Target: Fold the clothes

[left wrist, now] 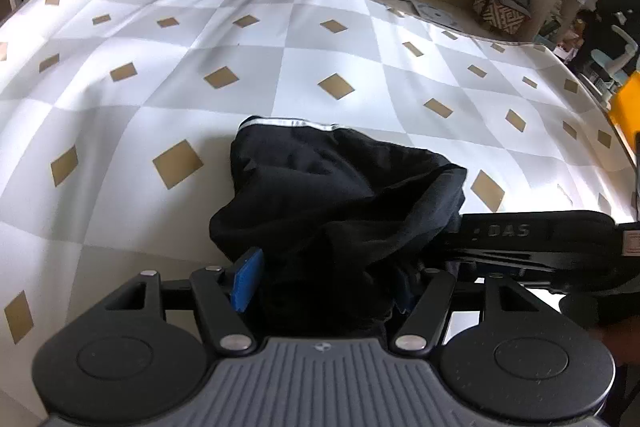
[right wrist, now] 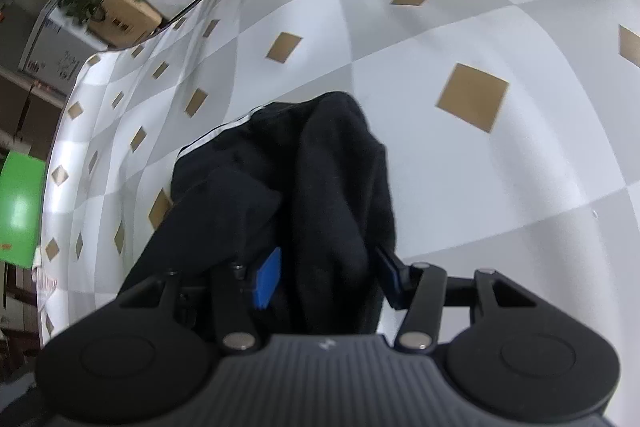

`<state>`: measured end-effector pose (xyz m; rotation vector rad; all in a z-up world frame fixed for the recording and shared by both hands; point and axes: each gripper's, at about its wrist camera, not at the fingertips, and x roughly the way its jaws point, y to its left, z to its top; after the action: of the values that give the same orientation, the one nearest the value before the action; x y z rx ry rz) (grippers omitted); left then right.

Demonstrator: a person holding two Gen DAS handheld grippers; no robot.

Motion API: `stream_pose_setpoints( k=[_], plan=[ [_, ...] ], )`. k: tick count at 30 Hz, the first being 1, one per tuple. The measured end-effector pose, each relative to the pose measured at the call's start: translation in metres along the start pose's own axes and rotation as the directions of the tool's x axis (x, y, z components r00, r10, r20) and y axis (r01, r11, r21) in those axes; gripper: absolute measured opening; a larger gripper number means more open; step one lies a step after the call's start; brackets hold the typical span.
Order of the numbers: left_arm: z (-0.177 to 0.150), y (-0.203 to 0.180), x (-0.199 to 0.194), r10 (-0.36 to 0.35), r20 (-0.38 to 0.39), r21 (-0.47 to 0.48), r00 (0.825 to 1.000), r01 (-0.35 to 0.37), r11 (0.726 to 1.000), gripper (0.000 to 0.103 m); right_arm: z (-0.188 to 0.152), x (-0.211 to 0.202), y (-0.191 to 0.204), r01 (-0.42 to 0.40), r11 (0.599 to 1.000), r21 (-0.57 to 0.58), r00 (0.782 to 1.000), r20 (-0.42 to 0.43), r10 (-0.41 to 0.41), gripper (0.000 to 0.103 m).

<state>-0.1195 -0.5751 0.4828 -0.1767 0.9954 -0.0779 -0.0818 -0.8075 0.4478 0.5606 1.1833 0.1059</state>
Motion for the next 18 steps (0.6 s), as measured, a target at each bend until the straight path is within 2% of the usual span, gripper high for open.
stream_pose_setpoints(
  k=[2,4,8,12,18],
  plan=[
    [0.0,0.003,0.003,0.018,-0.012,-0.013,1.0,-0.018,1.0,0.046,0.0,0.001,-0.005,0.005,1.0,0.02,1.0,0.0,-0.005,0.049],
    [-0.001,0.009,0.007,0.012,-0.027,-0.049,1.0,-0.014,0.999,0.041,-0.001,0.004,-0.008,0.002,0.999,0.036,1.0,-0.004,-0.002,0.049],
    [-0.004,0.015,0.008,-0.001,-0.031,-0.086,1.0,-0.002,0.996,0.024,-0.005,0.012,-0.004,-0.006,1.0,0.01,1.0,0.0,0.006,0.035],
    [-0.006,0.022,0.007,0.019,-0.027,-0.119,0.999,-0.022,0.993,0.02,-0.009,0.015,0.003,0.009,1.0,-0.029,1.0,0.003,-0.009,0.024],
    [-0.009,0.042,0.007,0.114,-0.051,-0.181,0.992,-0.122,0.976,0.02,-0.009,0.01,0.006,0.063,0.996,-0.063,0.998,0.024,-0.062,0.019]
  ],
)
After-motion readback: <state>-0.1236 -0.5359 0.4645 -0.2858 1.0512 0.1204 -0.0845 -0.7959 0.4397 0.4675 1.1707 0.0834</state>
